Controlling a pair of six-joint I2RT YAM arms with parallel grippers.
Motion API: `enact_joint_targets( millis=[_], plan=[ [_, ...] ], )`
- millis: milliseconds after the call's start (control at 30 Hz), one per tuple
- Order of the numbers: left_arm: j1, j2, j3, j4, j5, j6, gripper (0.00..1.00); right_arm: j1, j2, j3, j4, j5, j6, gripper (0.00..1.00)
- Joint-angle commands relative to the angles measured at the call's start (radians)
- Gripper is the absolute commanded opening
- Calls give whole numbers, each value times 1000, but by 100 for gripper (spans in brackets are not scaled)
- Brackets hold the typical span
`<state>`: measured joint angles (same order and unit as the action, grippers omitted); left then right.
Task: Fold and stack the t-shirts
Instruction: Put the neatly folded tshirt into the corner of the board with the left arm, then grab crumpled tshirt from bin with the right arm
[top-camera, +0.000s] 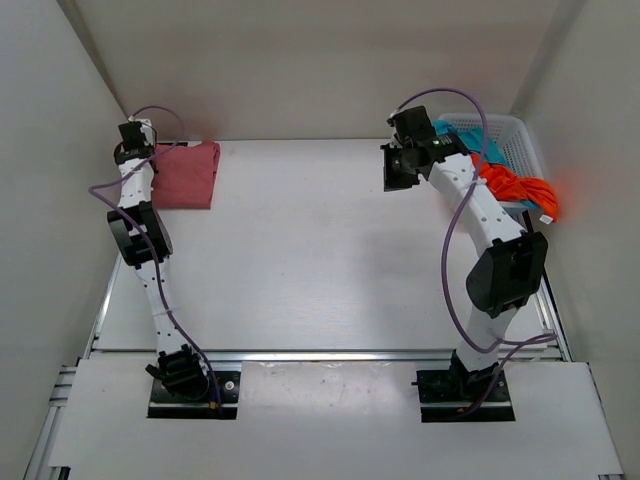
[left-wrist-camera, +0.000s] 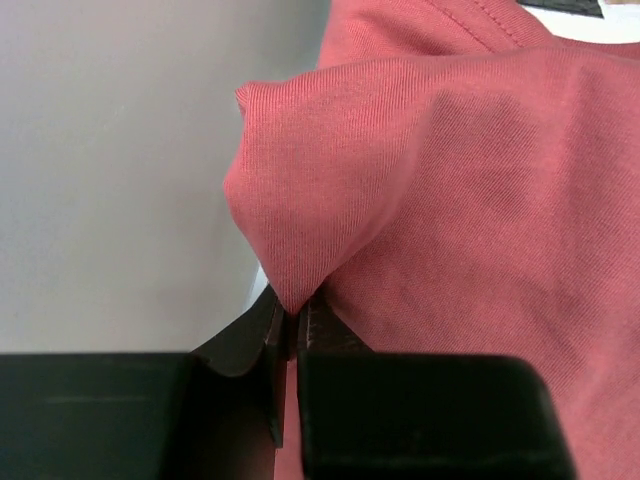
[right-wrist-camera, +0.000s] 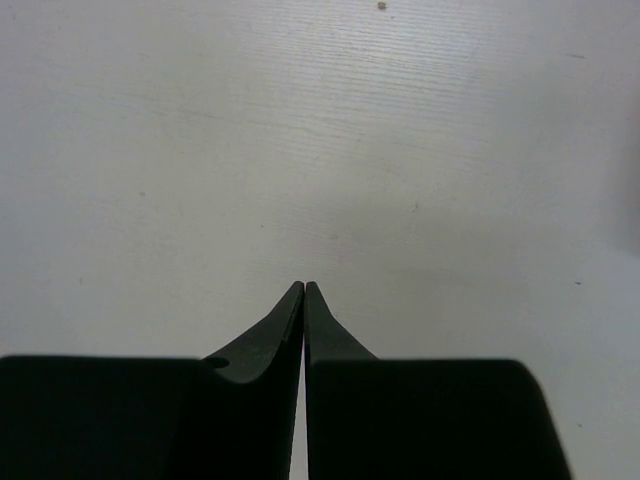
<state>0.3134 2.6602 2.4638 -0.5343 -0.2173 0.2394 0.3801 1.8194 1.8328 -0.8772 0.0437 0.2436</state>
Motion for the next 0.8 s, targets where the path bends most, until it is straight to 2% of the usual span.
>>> enact_joint_targets(
  millis=[0, 67, 133, 200, 400, 600, 700, 767],
  plan=[
    [15, -5, 41, 39, -13, 4, 14, 22, 20, 87, -51, 24, -27, 5],
    [12, 0, 46, 46, -51, 0, 39, 16, 26, 114, -68, 34, -30, 8],
    [12, -17, 41, 48, -92, -5, 75, 14, 24, 126, -72, 44, -26, 11],
    [15, -39, 37, 45, -134, -8, 98, 5, 6, 126, -71, 45, -26, 13],
    [-11, -146, -6, -16, -79, -40, 99, -60, -104, 59, 13, 56, -24, 20],
    [-60, -284, -207, -78, 114, -40, 99, -265, -247, -36, 92, 120, -12, 38],
    [-94, -396, -383, -29, 138, -51, 99, -401, -275, -73, 135, 113, -10, 53],
    [-117, -514, -570, 55, 154, -54, 99, -483, -238, -76, 142, 119, -27, 67]
  ],
)
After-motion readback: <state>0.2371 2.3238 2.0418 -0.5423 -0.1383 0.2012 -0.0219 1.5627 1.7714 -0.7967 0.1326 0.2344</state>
